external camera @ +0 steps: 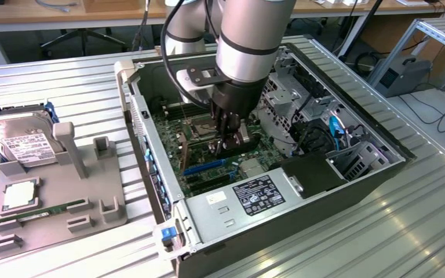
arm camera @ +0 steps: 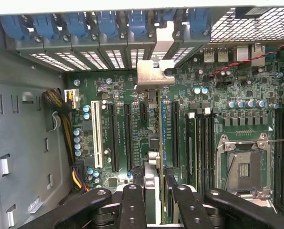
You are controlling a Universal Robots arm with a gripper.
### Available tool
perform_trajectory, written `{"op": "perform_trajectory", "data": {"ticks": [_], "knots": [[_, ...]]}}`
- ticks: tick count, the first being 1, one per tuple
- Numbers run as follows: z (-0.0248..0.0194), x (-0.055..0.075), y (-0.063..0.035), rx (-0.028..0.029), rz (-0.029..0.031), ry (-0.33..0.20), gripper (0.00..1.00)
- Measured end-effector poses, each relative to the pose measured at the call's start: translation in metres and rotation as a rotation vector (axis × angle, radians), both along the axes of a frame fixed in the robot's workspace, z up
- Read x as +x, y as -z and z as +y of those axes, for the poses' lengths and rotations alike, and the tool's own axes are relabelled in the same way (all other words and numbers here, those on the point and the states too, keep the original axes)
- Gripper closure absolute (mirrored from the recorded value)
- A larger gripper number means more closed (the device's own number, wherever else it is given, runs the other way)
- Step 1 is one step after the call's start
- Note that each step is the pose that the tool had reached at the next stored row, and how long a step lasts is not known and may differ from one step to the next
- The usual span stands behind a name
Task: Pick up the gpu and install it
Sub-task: 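Insert the gpu into the slot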
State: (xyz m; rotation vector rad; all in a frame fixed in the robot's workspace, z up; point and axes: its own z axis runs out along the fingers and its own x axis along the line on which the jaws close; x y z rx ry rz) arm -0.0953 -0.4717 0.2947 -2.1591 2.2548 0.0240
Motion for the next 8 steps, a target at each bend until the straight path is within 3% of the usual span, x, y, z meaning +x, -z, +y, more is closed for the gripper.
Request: {"op": "perform_trajectory", "data": {"ticks": [8], "knots": [[0.0, 0.0, 0.0015, 0.0, -0.0001, 0.0, 0.73]]}}
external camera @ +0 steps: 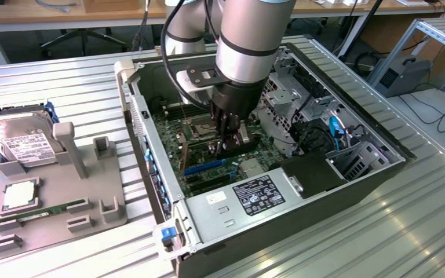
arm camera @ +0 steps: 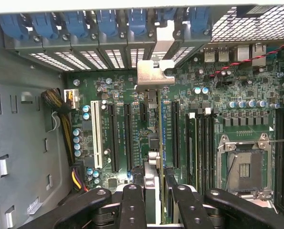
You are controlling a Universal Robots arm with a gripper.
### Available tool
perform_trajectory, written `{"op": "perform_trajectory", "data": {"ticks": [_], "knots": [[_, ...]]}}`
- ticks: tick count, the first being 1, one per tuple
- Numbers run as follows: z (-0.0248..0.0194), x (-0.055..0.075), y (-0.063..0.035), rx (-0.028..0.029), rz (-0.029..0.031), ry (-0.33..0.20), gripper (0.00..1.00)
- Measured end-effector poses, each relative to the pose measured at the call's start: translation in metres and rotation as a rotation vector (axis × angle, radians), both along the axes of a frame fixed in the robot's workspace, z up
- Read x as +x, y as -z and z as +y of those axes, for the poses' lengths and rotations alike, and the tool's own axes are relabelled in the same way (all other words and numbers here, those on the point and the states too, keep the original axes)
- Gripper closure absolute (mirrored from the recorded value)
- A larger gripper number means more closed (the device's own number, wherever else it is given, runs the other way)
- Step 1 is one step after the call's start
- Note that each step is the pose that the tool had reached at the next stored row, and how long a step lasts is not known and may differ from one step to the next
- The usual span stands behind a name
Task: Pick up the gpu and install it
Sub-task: 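Insert the gpu into the slot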
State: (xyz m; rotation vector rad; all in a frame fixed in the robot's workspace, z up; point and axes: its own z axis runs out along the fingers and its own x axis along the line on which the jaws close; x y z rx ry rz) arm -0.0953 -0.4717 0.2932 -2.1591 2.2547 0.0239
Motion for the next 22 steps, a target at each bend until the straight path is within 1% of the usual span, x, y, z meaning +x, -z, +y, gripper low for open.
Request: {"op": "perform_trajectory", "data": {"ticks": [22], "knots": [[0.0, -0.0003, 0.0055, 0.0, 0.0, 0.0, 0.73]]}}
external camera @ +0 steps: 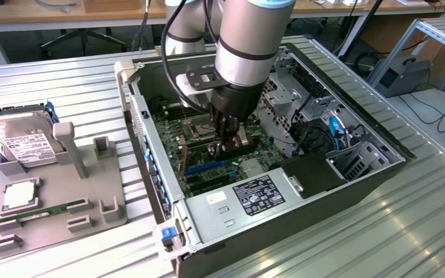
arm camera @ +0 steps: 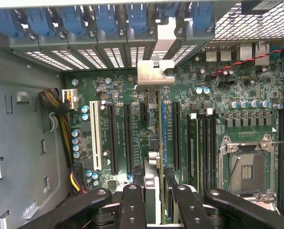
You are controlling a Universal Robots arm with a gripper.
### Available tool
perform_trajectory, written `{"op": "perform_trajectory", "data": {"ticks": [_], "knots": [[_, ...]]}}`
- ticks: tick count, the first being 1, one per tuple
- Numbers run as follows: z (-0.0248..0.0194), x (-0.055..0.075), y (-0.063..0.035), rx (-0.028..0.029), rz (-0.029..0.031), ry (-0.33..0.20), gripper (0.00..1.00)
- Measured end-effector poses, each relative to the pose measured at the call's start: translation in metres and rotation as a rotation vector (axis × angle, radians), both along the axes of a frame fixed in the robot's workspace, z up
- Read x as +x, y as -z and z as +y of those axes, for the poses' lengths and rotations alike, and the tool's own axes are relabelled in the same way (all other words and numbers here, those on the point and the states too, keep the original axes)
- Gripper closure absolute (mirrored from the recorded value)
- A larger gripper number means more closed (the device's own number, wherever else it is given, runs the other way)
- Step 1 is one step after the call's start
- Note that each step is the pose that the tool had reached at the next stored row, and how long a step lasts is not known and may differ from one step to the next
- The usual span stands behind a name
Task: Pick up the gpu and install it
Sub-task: 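Insert the gpu into the slot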
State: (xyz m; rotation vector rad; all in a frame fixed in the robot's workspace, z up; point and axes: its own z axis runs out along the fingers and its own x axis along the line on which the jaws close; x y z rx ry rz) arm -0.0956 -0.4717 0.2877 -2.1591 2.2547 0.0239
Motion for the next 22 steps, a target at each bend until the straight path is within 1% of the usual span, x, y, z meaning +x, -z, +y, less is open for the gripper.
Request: {"op": "perform_trajectory", "data": {"ticks": [4, 13, 22], "knots": [[0.0, -0.0005, 0.0009, 0.0001, -0.0001, 0.0, 0.73], [0.0, -0.0072, 0.0019, 0.0001, 0.0, 0.0, 0.73], [0.0, -0.0086, 0.0033, 0.0, 0.0, 0.0, 0.73]]}}
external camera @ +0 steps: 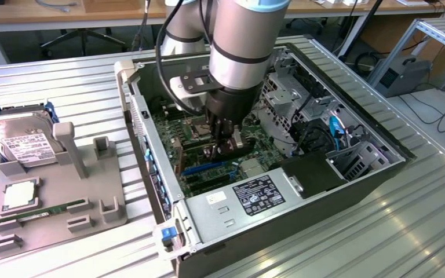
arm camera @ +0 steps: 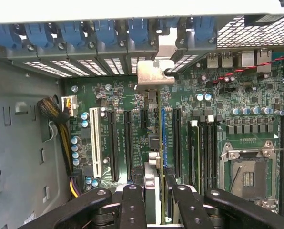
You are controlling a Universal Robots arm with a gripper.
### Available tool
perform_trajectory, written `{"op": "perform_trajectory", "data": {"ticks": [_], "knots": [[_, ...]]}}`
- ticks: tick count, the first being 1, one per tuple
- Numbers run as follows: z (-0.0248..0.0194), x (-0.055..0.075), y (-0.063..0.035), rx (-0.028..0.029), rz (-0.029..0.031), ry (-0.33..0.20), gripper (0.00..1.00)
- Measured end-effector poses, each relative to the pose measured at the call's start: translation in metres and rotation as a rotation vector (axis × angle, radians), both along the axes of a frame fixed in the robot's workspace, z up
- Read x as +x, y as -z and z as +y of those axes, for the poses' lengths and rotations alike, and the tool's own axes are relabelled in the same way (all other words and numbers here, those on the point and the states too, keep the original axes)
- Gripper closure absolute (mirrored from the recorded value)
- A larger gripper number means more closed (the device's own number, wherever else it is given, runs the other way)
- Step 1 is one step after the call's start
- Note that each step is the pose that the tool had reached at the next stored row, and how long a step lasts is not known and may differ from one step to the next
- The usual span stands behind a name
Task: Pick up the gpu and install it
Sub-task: 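Insert the gpu into the slot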
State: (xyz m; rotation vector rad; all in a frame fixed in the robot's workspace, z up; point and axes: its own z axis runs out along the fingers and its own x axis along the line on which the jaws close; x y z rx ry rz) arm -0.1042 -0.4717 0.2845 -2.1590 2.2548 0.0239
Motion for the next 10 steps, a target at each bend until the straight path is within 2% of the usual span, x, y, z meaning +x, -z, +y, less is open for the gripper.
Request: {"op": "perform_trajectory", "data": {"ticks": [10], "knots": [[0.0, -0.0049, 0.0008, 0.0, 0.0, 0.0, 0.73]]}}
